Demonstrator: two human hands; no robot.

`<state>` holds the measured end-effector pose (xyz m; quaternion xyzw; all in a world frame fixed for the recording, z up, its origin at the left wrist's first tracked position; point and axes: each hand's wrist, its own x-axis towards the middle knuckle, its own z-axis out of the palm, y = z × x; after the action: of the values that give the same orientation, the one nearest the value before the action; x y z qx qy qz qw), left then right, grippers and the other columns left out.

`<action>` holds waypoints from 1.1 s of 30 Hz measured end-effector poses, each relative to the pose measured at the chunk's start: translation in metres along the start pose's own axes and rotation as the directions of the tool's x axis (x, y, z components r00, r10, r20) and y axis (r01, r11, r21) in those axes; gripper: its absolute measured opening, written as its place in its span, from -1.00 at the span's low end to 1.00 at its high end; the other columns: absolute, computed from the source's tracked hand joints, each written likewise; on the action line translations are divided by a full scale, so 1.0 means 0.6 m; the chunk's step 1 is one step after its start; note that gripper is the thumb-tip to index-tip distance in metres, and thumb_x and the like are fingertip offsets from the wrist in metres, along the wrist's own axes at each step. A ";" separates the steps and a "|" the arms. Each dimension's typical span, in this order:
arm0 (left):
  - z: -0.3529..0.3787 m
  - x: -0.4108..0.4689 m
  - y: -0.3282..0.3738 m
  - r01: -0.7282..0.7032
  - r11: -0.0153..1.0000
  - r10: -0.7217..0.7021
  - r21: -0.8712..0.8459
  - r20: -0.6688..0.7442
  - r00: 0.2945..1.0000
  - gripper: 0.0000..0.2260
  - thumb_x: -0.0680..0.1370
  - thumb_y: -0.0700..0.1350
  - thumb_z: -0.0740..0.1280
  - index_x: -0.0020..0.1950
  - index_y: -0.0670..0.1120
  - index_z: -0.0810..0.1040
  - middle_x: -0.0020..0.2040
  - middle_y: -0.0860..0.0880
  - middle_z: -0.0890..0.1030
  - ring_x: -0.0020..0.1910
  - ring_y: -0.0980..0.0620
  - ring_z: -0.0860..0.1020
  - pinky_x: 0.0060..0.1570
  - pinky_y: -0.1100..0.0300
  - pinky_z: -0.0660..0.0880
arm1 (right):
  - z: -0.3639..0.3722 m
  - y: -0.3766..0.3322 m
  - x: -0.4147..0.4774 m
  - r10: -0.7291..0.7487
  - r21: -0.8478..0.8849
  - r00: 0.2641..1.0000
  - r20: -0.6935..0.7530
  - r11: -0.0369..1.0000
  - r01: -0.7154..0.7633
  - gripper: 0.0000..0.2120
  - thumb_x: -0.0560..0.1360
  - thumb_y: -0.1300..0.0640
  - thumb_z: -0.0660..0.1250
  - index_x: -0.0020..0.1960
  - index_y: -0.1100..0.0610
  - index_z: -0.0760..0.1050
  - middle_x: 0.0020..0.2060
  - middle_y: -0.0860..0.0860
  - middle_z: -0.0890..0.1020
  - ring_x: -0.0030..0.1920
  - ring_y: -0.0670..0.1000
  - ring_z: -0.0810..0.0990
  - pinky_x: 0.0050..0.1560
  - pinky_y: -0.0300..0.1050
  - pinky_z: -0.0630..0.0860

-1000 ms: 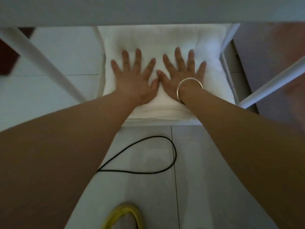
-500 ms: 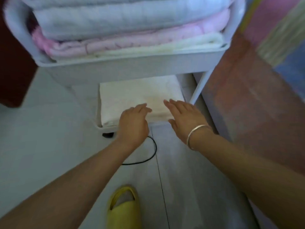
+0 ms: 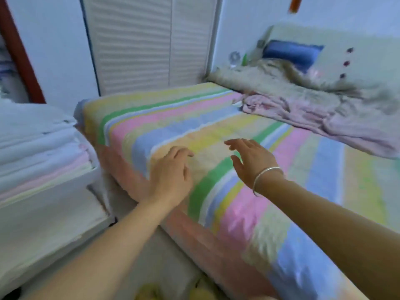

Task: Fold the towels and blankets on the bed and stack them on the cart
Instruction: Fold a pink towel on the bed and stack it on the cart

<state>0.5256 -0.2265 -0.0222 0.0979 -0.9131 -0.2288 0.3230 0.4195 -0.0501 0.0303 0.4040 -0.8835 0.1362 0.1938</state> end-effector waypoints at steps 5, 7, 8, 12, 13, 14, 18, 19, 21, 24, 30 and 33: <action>0.090 0.063 0.133 -0.165 0.983 0.172 -0.082 0.081 0.982 -0.69 0.46 -0.29 0.25 0.14 -0.06 0.57 0.18 -0.01 0.55 -0.07 -0.15 0.61 -0.04 0.02 0.53 | -0.068 0.165 -0.053 0.301 -0.172 0.950 0.087 0.944 -0.283 -0.54 0.56 0.08 0.23 0.44 0.00 0.27 0.30 -0.02 0.48 0.31 0.09 0.39 0.24 -0.04 0.37; 0.142 0.097 0.166 -0.198 0.974 0.211 -0.106 0.122 0.970 -0.68 0.46 -0.28 0.26 0.17 -0.04 0.55 0.21 0.01 0.53 -0.06 -0.13 0.60 -0.03 0.04 0.50 | -0.062 0.226 -0.071 0.422 -0.227 0.897 0.135 0.894 -0.386 -0.50 0.57 0.03 0.23 0.47 -0.02 0.19 0.34 -0.02 0.42 0.35 0.08 0.35 0.25 -0.04 0.38; 0.178 0.127 0.185 -0.216 0.970 0.230 -0.111 0.140 0.963 -0.68 0.47 -0.27 0.25 0.18 -0.02 0.54 0.22 0.03 0.51 -0.06 -0.12 0.60 -0.02 0.04 0.49 | -0.056 0.266 -0.075 0.477 -0.241 0.867 0.147 0.867 -0.436 -0.48 0.57 0.01 0.22 0.48 -0.02 0.17 0.36 -0.02 0.40 0.36 0.07 0.33 0.26 -0.04 0.38; 0.294 0.228 0.227 -0.161 0.975 0.185 -0.157 0.160 0.970 -0.69 0.50 -0.25 0.23 0.21 -0.04 0.53 0.24 0.01 0.49 0.02 -0.12 0.58 0.04 0.03 0.47 | -0.024 0.384 -0.072 0.580 -0.323 0.792 0.193 0.799 -0.507 -0.46 0.59 -0.02 0.19 0.51 -0.02 0.11 0.41 -0.01 0.32 0.41 0.07 0.27 0.30 -0.04 0.34; 0.323 0.248 0.234 -0.146 0.977 0.174 -0.158 0.180 0.968 -0.69 0.50 -0.24 0.22 0.21 -0.04 0.53 0.23 0.00 0.49 0.04 -0.12 0.58 0.05 0.03 0.47 | -0.017 0.412 -0.067 0.594 -0.341 0.782 0.188 0.786 -0.515 -0.46 0.59 -0.02 0.19 0.51 -0.02 0.11 0.41 0.00 0.32 0.41 0.07 0.27 0.31 -0.04 0.33; 0.367 0.273 0.242 -0.142 0.977 0.172 -0.158 0.201 0.964 -0.68 0.50 -0.23 0.22 0.22 -0.03 0.52 0.23 -0.01 0.49 0.06 -0.11 0.57 0.06 0.03 0.47 | -0.006 0.451 -0.057 0.611 -0.354 0.772 0.178 0.771 -0.529 -0.46 0.59 -0.02 0.19 0.51 -0.01 0.11 0.41 0.00 0.31 0.41 0.07 0.26 0.31 -0.05 0.33; 0.505 0.308 0.270 -0.162 0.982 0.185 -0.100 0.299 0.936 -0.72 0.54 -0.04 0.25 0.25 0.02 0.48 0.22 0.04 0.50 0.16 -0.04 0.53 0.09 0.10 0.42 | 0.038 0.589 -0.017 0.687 -0.429 0.718 0.112 0.685 -0.589 -0.47 0.58 -0.05 0.18 0.50 -0.04 0.13 0.39 -0.02 0.34 0.40 0.06 0.29 0.37 -0.07 0.23; 0.533 0.311 0.280 -0.198 0.979 0.203 -0.050 0.334 0.920 -0.73 0.55 0.03 0.23 0.22 0.05 0.48 0.20 0.05 0.52 0.17 -0.03 0.51 0.08 0.11 0.40 | 0.054 0.622 -0.004 0.710 -0.434 0.700 0.076 0.656 -0.618 -0.48 0.57 -0.07 0.17 0.49 -0.05 0.15 0.38 -0.03 0.36 0.40 0.06 0.29 0.39 -0.06 0.20; 0.594 0.341 0.302 -0.229 0.973 0.206 0.016 0.373 0.905 -0.79 0.55 0.09 0.21 0.09 0.05 0.51 0.12 0.04 0.54 0.14 -0.03 0.51 0.02 0.11 0.41 | 0.086 0.699 0.018 0.764 -0.363 0.644 0.034 0.610 -0.705 -0.50 0.57 -0.07 0.17 0.48 -0.04 0.18 0.41 -0.01 0.33 0.41 0.08 0.28 0.39 -0.05 0.21; 0.670 0.421 0.304 -0.174 0.980 0.128 0.098 0.357 0.925 -0.79 0.54 0.08 0.20 0.01 -0.02 0.51 0.05 -0.05 0.56 0.07 -0.11 0.54 -0.07 0.09 0.41 | 0.105 0.821 0.031 0.803 -0.230 0.596 0.030 0.585 -0.777 -0.50 0.56 -0.04 0.23 0.46 0.02 0.24 0.45 0.05 0.24 0.42 0.13 0.24 0.39 0.00 0.26; 0.761 0.493 0.289 -0.115 0.984 0.074 0.139 0.268 0.961 -0.73 0.55 0.13 0.16 -0.13 -0.04 0.48 -0.04 -0.10 0.61 -0.02 -0.16 0.57 -0.24 0.12 0.31 | 0.122 1.020 0.044 0.873 -0.195 0.421 -0.247 0.380 -0.904 -0.40 0.52 -0.08 0.30 0.46 0.13 0.23 0.50 0.17 0.10 0.47 0.21 0.07 0.44 0.04 0.08; 0.764 0.493 0.295 -0.129 0.974 0.067 0.185 0.307 0.949 -0.72 0.58 0.16 0.11 -0.10 -0.01 0.44 0.00 -0.08 0.60 0.02 -0.14 0.57 -0.21 0.10 0.29 | 0.136 1.064 0.088 0.833 -0.261 0.472 -0.288 0.406 -0.876 -0.31 0.53 -0.11 0.27 0.53 0.12 0.10 0.53 0.16 0.00 0.51 0.20 -0.05 0.50 0.03 -0.07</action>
<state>0.0005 -0.0053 -0.0906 0.0489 -0.9736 -0.1302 0.1807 -0.1206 0.2889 -0.0717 -0.1577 -0.9605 0.0674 0.2192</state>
